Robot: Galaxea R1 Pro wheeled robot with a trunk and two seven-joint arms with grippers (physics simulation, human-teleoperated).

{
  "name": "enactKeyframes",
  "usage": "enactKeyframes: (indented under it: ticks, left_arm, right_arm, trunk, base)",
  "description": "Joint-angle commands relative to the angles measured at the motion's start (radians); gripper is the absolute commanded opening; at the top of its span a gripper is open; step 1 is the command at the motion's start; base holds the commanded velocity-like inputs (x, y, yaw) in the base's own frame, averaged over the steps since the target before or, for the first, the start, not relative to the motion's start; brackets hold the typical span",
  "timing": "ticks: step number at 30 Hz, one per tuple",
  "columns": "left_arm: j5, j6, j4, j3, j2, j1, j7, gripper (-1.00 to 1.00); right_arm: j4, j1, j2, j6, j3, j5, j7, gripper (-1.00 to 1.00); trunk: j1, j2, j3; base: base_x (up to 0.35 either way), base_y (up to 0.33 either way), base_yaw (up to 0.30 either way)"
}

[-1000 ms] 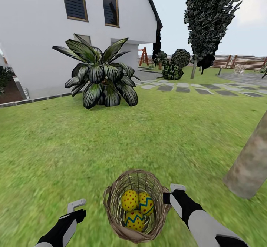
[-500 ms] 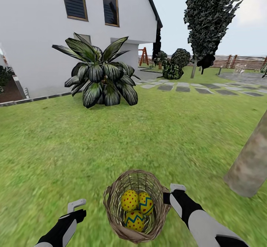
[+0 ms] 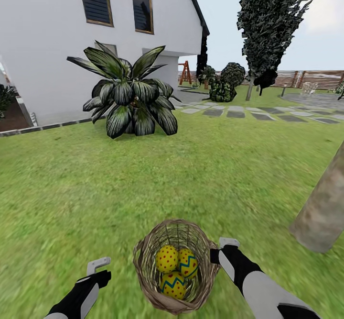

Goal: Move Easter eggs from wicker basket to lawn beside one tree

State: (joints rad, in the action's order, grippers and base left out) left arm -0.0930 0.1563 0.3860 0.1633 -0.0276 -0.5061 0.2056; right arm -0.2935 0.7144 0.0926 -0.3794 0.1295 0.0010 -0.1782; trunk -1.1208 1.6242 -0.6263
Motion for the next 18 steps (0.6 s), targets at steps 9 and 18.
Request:
enactKeyframes:
  ticks: [9, 18]
  left_arm:
    - [-0.010, 0.005, 0.002, -0.001, 0.000, 0.000, 0.003, 1.00]
    - [-0.010, 0.005, 0.002, 0.000, 0.000, 0.000, 0.003, 1.00]
  right_arm:
    - [-0.003, 0.001, 0.001, -0.004, 0.007, -0.004, -0.003, -1.00]
    - [-0.003, 0.001, 0.001, -0.004, 0.007, -0.004, -0.003, -1.00]
  trunk:
    - [-0.035, 0.064, -0.029]
    - [-0.069, 0.127, -0.057]
  base:
    - [0.000, 0.000, 0.000]
    - [0.000, 0.000, 0.000]
